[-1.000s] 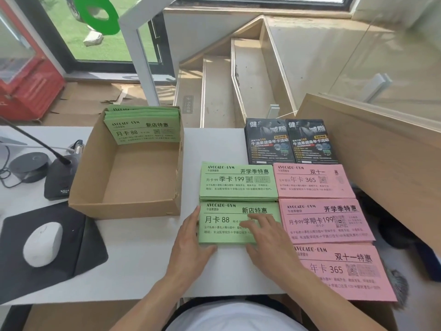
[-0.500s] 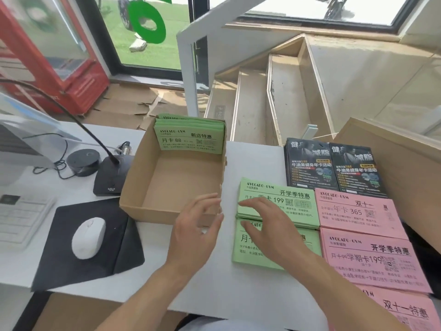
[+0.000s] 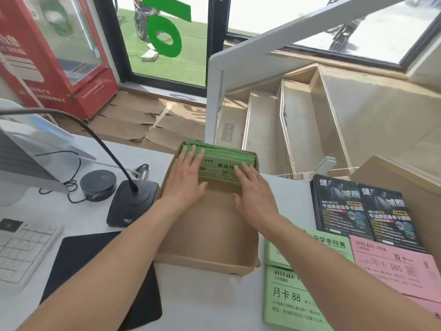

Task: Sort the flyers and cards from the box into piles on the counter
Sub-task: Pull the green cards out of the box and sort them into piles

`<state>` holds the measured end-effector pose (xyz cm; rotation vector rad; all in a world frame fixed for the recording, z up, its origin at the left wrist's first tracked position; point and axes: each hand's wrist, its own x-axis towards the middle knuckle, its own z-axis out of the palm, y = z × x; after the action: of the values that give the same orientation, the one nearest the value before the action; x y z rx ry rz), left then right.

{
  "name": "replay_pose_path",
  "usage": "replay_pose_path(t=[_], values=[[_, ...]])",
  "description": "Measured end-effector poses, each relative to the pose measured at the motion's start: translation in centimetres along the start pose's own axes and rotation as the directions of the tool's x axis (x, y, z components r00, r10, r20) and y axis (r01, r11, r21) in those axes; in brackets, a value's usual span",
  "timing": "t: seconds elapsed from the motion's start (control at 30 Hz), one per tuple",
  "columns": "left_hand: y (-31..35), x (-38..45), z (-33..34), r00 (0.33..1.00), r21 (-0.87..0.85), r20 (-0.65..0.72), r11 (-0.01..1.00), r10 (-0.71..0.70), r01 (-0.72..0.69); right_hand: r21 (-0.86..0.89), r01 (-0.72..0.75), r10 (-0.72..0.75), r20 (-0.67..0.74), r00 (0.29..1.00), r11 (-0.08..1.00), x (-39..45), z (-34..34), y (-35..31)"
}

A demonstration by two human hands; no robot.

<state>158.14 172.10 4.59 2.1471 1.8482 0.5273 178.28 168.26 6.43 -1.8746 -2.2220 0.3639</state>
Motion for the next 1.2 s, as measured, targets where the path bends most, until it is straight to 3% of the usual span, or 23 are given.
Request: replay_pose_path(t=[0.13, 0.27, 0.43, 0.6, 0.7, 0.83, 0.97, 1.07, 1.13, 1.2], values=[[-0.7, 0.5, 2.0, 1.0, -0.035, 0.005, 0.999, -0.015, 0.015, -0.064, 0.012, -0.011, 0.022, 1.0, 0.998, 2.8, -0.1, -0.3], [-0.6, 0.3, 2.6, 0.997, -0.085, -0.072, 0.996, -0.02, 0.013, -0.173, 0.042, -0.031, 0.062, 0.998, 0.984, 3.3, 0.8, 0.2], [-0.8, 0.2, 2.2, 0.979, -0.159, -0.192, 0.987, -0.067, 0.036, -0.119, 0.099, -0.126, -0.242, 0.962, 0.988, 2.5, 1.7, 0.4], [-0.7, 0.7, 2.2, 0.956, -0.103, -0.288, 0.994, -0.053, 0.024, -0.093, 0.079, -0.095, -0.182, 0.979, 0.993, 2.3, 1.3, 0.2], [-1.1, 0.9, 2.4, 0.968, -0.027, -0.247, 0.999, -0.046, 0.041, -0.171, 0.072, -0.101, -0.168, 0.981, 0.983, 2.6, 1.8, 0.7], [-1.2, 0.6, 2.9, 0.996, 0.03, -0.087, 0.999, -0.03, 0.032, -0.298, 0.046, -0.063, -0.045, 0.997, 0.953, 3.1, 2.1, 0.6], [-0.8, 0.4, 1.6, 0.978, -0.062, -0.208, 0.998, -0.031, 0.018, 0.023, 0.014, -0.007, -0.249, 0.969, 1.0, 2.3, 1.1, -0.2], [0.1, -0.2, -0.3, 0.934, -0.089, -0.338, 0.984, 0.115, -0.154, 0.221, 0.086, 0.02, -0.437, 0.899, 0.971, 0.4, -0.8, -0.4], [1.0, -1.2, -1.9, 0.89, -0.107, -0.404, 0.955, 0.212, -0.276, 0.349, 0.142, 0.057, -0.501, 0.864, 0.926, -1.6, -2.9, -0.2], [2.0, -3.1, -3.5, 0.877, -0.235, -0.411, 0.901, 0.249, -0.366, 0.401, 0.224, 0.03, -0.536, 0.843, 0.888, -4.4, -5.3, 0.3]])
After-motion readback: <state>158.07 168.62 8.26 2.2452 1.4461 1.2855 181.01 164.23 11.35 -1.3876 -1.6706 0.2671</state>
